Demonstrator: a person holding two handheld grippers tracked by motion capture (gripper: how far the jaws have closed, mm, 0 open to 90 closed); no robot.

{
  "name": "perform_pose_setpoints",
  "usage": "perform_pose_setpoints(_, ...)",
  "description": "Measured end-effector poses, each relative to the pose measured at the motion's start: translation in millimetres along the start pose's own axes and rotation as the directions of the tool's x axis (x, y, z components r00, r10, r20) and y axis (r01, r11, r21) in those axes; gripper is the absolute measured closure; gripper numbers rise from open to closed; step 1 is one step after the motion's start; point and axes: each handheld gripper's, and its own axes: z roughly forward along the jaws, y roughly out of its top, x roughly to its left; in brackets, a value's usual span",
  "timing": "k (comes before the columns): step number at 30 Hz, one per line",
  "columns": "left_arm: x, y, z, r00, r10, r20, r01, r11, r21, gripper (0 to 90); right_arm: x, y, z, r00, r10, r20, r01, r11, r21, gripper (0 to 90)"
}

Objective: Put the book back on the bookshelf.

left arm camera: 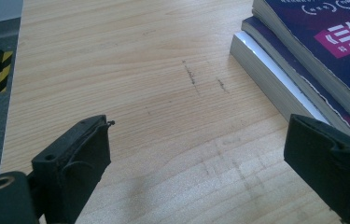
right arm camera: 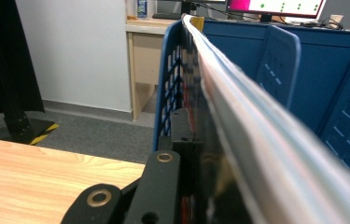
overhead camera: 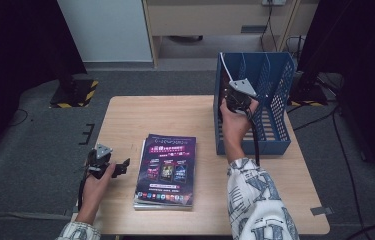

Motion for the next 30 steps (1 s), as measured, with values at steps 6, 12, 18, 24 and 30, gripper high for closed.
perform_pose_setpoints(6, 0.0, 0.0, 0.0, 1.0, -0.001, 0.0, 0.001, 1.0, 0.0, 6.4, 3.9, -0.4, -0.7, 0.9997, 0.002, -0.023, -0.002, 1.0, -0.001, 85.1)
perform_pose_setpoints(12, -0.3, 0.1, 0.0, 1.0, 0.001, 0.002, -0.001, 1.0, 0.002, 6.4, 6.4, -1.0, -2.7, 0.9989, 0.007, -0.046, -0.007, 1.0, -0.011, 80.5)
perform_pose_setpoints(18, -0.3, 0.1, -0.1, 1.0, 0.0, 0.001, 0.0, 1.0, 0.001, 6.4, 8.6, 1.4, -5.2, 0.9975, 0.004, -0.07, -0.006, 1.0, -0.024, 74.4)
perform_pose_setpoints(24, -0.2, 0.1, 0.0, 1.0, 0.001, 0.001, -0.001, 1.0, 0.001, 6.4, 8.2, 2.0, -6.2, 0.9963, 0.02, -0.084, -0.022, 1.0, -0.022, 61.2)
perform_pose_setpoints(30, -0.4, 0.0, 0.0, 1.0, 0.002, 0.0, -0.002, 1.0, 0.003, 6.4, 6.1, 4.3, -10.5, 0.9952, 0.019, -0.096, -0.021, 0.999, -0.025, 48.4)
